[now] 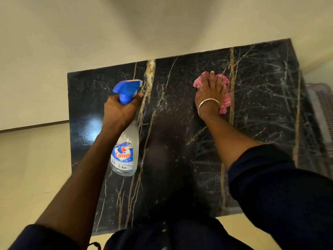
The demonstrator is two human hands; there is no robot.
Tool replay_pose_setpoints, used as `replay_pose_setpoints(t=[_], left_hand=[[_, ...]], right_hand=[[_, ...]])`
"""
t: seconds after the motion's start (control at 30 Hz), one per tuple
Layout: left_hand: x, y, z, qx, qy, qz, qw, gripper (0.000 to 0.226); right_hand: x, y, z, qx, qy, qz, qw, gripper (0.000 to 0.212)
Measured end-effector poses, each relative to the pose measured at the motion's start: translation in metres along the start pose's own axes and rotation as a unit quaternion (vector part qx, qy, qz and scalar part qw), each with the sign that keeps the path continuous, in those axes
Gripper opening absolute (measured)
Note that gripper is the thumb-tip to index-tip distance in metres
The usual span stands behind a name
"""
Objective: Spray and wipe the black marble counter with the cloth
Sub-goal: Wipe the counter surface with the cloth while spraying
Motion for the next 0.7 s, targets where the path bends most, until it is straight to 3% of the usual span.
replay_pose_setpoints(t=[0.1,0.27,0.4,0.7], left_hand=[[0.004,0.004,0.003,0.000,-0.018,0.011,1.000,0.049],[0.003,0.017,0.007,0.001,-0.024,0.010,1.000,0.042],[-0.002,0.022,0.007,-0.004,-0.014,0.000,1.000,0.037],[-0.004,0.025,0.012,0.006,-0.008,-0.004,1.000,0.040]], right_hand=[[0.034,-0.005,0.021,-0.007,-0.045,-0.015,0.999,0.059],[0.110,0.001,0.077,0.002,-0.237,0.007,0.972,0.060],[0.111,0.006,0.081,-0.015,-0.323,0.015,0.946,0.061],[-0.024,0.000,-0.001,-0.043,-0.072,-0.053,0.995,0.055]])
Point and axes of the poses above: each hand's wrist, its own z-axis away from the middle knuckle, its own y-axis out of the palm, x = y × z, the point moved 1 cm from there along -z, towards the middle knuckle, and after that the axes turned 15 degrees about z, right-handed, at the moved point
